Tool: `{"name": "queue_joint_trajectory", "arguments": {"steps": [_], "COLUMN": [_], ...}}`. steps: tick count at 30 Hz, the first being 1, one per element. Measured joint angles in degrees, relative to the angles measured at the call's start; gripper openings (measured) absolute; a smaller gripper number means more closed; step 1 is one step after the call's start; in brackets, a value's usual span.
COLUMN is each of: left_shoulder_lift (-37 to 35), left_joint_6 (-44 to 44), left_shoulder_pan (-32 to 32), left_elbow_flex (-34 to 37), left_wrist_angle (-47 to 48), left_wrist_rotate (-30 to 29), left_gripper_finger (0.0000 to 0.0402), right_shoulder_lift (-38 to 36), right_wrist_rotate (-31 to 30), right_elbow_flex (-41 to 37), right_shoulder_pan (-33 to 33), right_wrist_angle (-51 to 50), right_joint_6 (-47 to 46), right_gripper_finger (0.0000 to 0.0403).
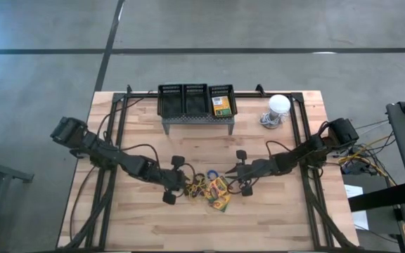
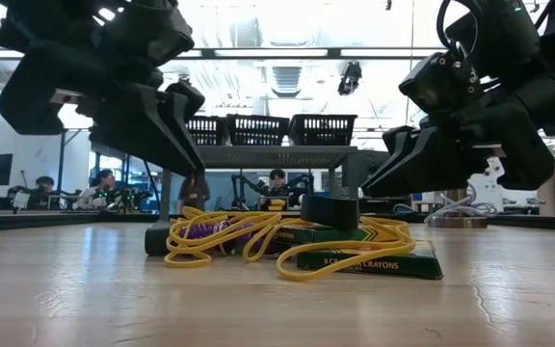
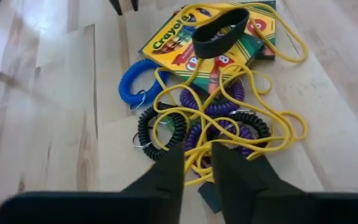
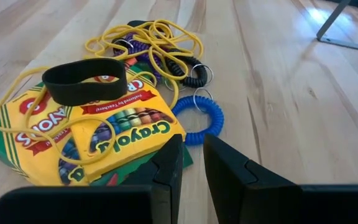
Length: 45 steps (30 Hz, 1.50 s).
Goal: Pick & Place Office Desk Supplies
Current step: Put the yellow rubberband into the left black bin on the shelf
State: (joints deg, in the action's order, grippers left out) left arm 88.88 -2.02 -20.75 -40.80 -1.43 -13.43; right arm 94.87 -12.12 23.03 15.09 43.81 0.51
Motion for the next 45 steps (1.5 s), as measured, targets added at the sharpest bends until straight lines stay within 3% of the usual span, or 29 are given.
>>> {"name": "queue_joint_trajectory", "arguments": {"steps": [4, 8, 28, 38, 45], "left_shoulder_lift": [0.00, 0.00, 5.53, 6.32, 6.96], "left_joint_6": [0.49, 2.60, 3.87, 3.68, 3.29], "left_shoulder_pan": [-0.22, -0.26, -0.26, -0.17, -0.15], "left_elbow_flex": [0.00, 0.00, -0.07, -0.11, -0.13], "left_wrist_angle": [1.16, 3.55, -0.17, -0.30, -0.67], "left_wrist_rotate": [0.50, 0.65, 1.10, 2.80, 4.13], "left_gripper_finger": [0.0145, 0.0168, 0.0142, 0.0093, 0.0024], "right_shoulder_lift": [0.00, 0.00, 0.00, 0.00, 0.00], "right_wrist_rotate": [-0.01, 0.00, 0.00, 0.00, 0.00], "right_elbow_flex": [0.00, 0.00, 0.00, 0.00, 0.00], "right_shoulder_pan": [0.00, 0.00, 0.00, 0.00, 0.00], "right_wrist_angle": [0.00, -0.04, 0.07, 0.07, 0.04], "right_joint_6": [-0.36, -0.35, -0.43, -0.37, -0.44], "right_gripper_finger": [0.0059, 0.0059, 0.0059, 0.0059, 0.0059]}}
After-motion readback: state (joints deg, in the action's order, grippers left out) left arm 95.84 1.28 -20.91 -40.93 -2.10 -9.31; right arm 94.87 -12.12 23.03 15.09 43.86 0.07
